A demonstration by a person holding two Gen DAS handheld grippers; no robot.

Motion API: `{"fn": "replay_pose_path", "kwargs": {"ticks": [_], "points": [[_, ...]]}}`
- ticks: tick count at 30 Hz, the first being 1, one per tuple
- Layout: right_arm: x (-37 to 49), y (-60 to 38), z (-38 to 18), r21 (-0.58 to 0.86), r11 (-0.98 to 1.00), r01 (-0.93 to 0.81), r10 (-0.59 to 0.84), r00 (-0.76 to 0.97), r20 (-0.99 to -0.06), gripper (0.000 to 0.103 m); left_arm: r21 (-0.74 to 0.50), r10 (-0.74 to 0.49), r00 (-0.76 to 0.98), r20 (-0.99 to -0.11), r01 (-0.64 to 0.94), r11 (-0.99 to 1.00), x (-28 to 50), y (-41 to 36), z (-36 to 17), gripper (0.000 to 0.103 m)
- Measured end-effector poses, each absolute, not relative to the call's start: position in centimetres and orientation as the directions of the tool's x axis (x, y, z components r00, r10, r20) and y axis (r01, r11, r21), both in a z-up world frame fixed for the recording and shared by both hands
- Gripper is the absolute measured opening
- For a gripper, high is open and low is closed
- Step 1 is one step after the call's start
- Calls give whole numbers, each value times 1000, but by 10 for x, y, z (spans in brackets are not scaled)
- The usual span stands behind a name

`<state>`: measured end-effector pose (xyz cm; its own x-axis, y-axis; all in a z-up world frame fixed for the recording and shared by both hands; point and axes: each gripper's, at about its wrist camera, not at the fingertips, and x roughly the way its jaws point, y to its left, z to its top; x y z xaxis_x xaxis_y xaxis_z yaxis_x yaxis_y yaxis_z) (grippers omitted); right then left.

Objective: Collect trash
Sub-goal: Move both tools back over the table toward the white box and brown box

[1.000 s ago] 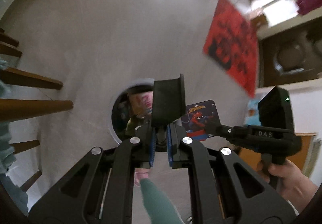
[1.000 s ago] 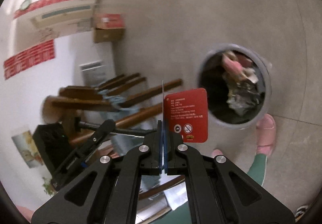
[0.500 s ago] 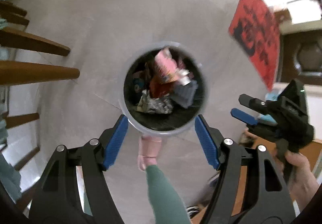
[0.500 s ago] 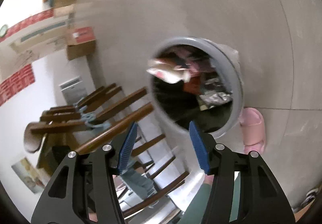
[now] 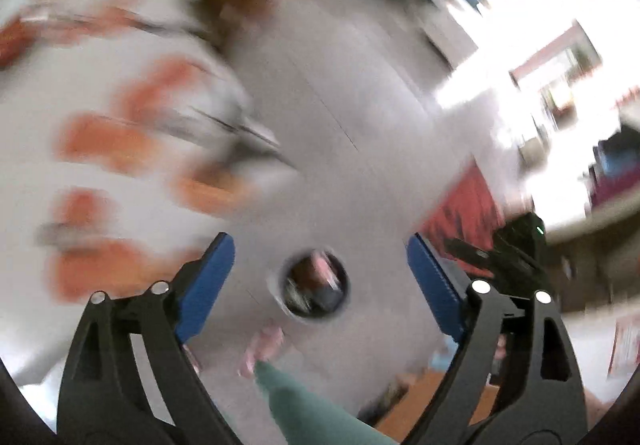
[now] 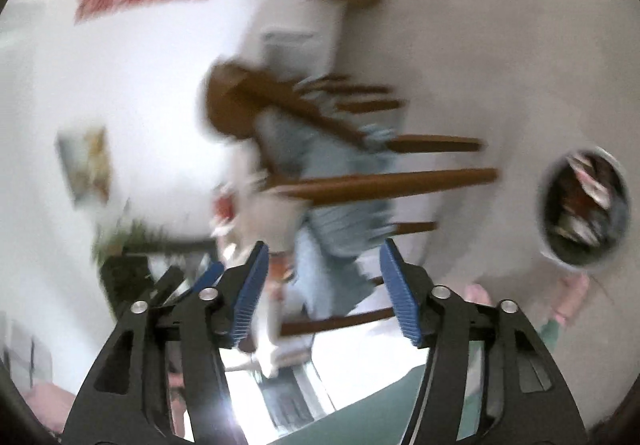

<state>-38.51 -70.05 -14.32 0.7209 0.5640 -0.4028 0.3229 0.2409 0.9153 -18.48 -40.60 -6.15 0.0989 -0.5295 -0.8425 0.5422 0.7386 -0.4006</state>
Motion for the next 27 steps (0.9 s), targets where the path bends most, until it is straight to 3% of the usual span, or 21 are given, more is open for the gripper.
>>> {"fn": "replay_pose_path", "kwargs": {"ticks": [3,11,20,27], "points": [[-309,-663,-102,928,309,211,668,646,-369,64,-360,-480,275,-833,388,848,-153,-320,-30,92],[-132,-537,-49,907,421,14,809,447,-382,69,-394,-365,463,-808,36,918,-76,-135,-21,95],[8,-394,-53,926,378,-6,864,360,-351,69,-406,-363,433,-825,-7,914,37,-48,-51,95],[70,-323,-92,916,395,73,880,257,-400,68,-399,-324,437,-839,-90,912,91,8,-62,95]]}}
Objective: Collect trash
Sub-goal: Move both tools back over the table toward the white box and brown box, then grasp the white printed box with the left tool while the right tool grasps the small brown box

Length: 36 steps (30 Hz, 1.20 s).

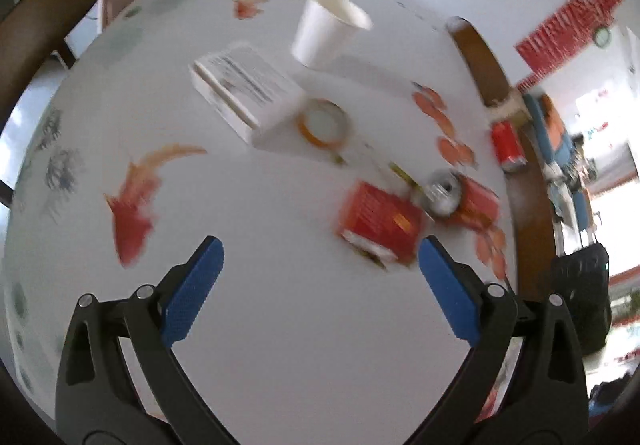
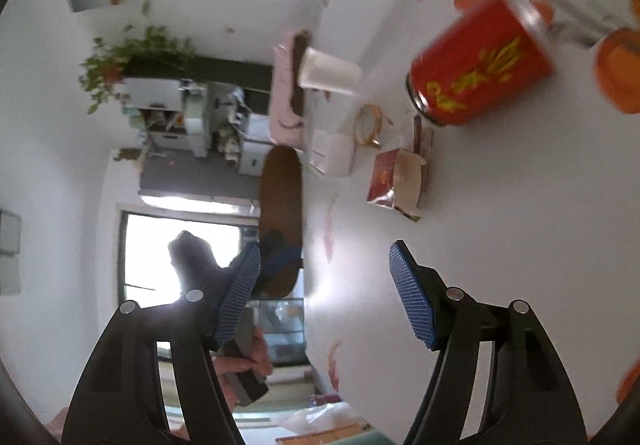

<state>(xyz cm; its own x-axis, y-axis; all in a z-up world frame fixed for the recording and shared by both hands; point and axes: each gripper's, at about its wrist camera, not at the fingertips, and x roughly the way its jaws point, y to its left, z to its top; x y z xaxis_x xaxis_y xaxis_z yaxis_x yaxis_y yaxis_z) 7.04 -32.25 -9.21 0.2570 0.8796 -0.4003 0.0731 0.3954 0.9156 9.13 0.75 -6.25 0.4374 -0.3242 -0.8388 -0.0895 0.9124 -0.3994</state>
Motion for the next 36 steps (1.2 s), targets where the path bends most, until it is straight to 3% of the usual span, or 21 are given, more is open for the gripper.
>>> {"fn": "replay_pose_path", "kwargs": {"ticks": [5,14,18,25,33,36], "points": [[95,-306,-119,896,426,126,878,180,-442,68,-384,-286,424,-860,-166,909,136,27,-80,96],[122,-292,-136,897,415,149,896,104,-432,67,-189,-147,391,-909,-69,980,203,33,-98,96],[126,-288,-142,902,404,153,903,94,-420,65,-165,-144,364,-920,-26,986,224,41,-109,96],[127,-286,-149,906,376,195,913,87,-398,46,-140,-197,362,-911,178,974,237,30,-105,96],[132,-280,-147,903,381,198,909,102,-405,39,-187,-265,301,-916,263,947,236,25,-106,96],[134,-277,-147,901,386,200,906,105,-411,39,-155,-238,296,-925,277,948,233,22,-110,96]]}}
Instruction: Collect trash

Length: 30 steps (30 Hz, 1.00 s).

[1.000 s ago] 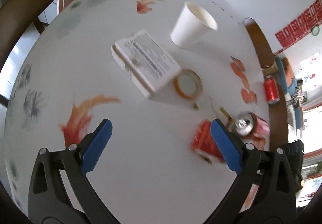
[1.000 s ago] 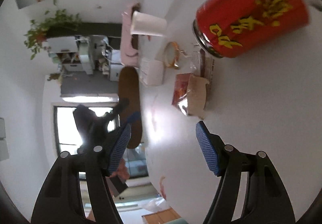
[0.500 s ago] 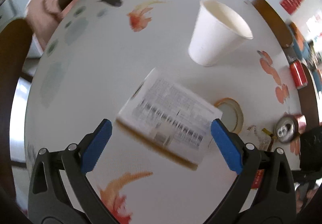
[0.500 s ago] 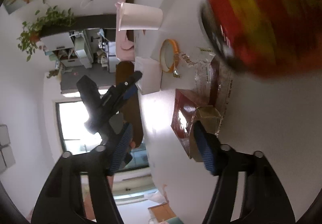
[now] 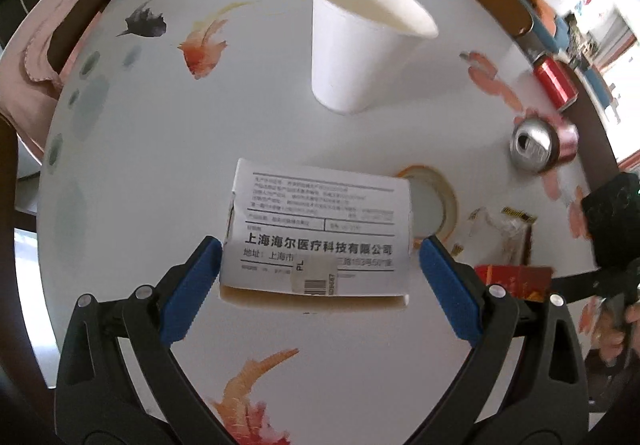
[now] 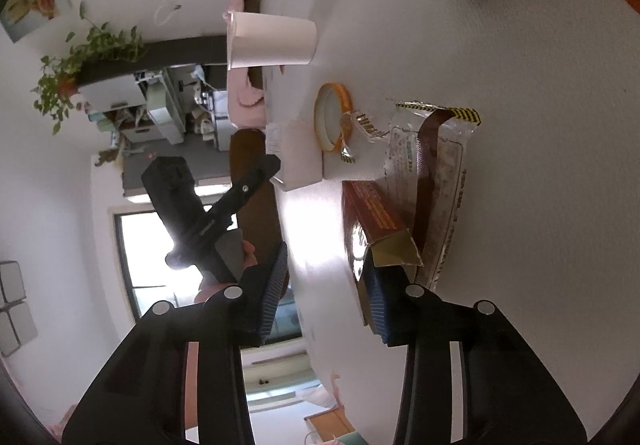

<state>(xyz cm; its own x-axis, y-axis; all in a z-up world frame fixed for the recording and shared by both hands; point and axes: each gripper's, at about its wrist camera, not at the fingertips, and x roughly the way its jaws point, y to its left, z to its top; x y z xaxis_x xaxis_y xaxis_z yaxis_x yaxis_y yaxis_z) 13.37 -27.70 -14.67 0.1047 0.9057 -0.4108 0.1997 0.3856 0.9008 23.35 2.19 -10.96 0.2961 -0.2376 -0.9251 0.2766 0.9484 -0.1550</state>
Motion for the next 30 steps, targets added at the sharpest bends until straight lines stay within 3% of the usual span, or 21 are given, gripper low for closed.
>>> {"fn": "replay_pose_path", "kwargs": {"ticks": [4,6,10,15,23,26,29,30], "points": [[136,-273,-144,900,392,192,904,101,-415,35,-67,-151,279,-948,290,955,231,11,-122,96],[136,-272,-143,898,402,180,900,100,-423,24,-46,-136,287,-948,299,953,230,6,-127,96],[136,-271,-139,906,394,157,906,98,-411,12,-133,-228,334,-915,285,949,225,10,-122,93],[136,-273,-134,907,397,144,905,104,-412,6,-160,-249,357,-900,261,952,221,14,-116,92],[127,-282,-119,928,356,109,919,138,-369,1,-228,-298,421,-857,209,951,193,36,-85,92],[125,-282,-124,909,399,124,901,133,-413,2,-231,-299,433,-850,203,952,180,35,-77,92],[125,-278,-134,899,407,163,895,126,-428,7,-229,-292,433,-853,193,954,172,37,-76,92],[125,-277,-136,900,398,176,897,133,-422,17,-234,-294,432,-853,187,954,170,37,-77,92]]}}
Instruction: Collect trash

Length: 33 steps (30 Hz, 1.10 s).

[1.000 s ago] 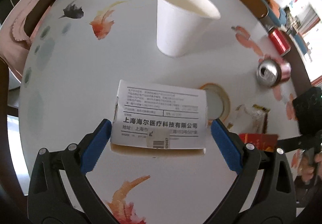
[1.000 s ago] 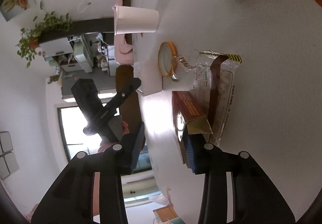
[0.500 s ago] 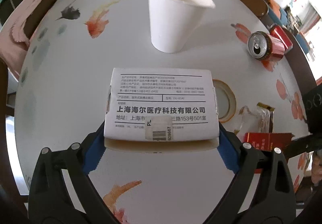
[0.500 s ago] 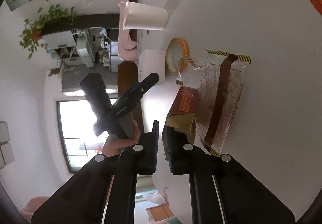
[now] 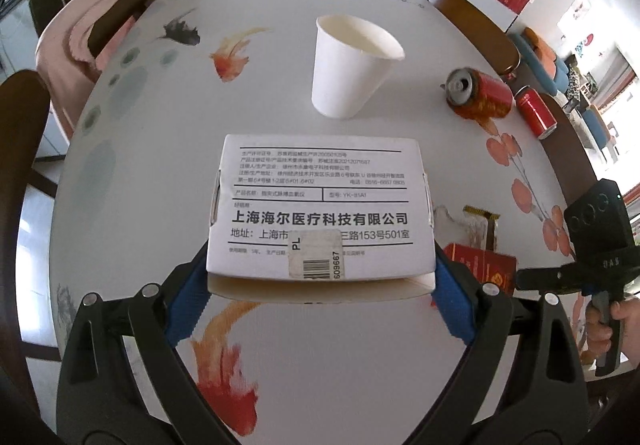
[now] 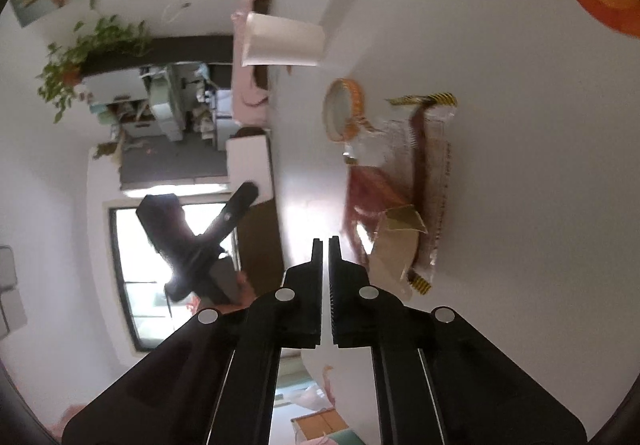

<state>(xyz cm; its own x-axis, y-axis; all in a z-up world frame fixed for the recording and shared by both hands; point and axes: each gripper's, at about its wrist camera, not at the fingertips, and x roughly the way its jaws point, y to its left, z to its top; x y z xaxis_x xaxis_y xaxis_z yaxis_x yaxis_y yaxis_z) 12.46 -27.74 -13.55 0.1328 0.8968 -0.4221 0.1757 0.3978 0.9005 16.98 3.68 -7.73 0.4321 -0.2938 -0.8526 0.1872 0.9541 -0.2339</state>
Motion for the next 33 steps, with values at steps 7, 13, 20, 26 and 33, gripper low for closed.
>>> {"fn": "replay_pose_path", "kwargs": {"ticks": [7,13,20,26,33], "points": [[118,-282,-134,894,408,186,882,171,-439,49,-252,-292,432,-853,148,956,163,38,-86,92],[114,-295,-128,903,378,204,884,210,-417,49,-278,-304,435,-848,124,953,161,42,-87,92],[112,-293,-149,887,383,258,879,194,-436,49,-286,-304,429,-850,108,952,157,42,-92,92],[131,-264,-157,884,402,239,877,175,-447,5,-287,-302,433,-849,99,953,151,43,-90,92],[124,-268,-132,919,353,176,902,195,-384,2,-308,-317,471,-823,99,946,138,44,-68,92]]}}
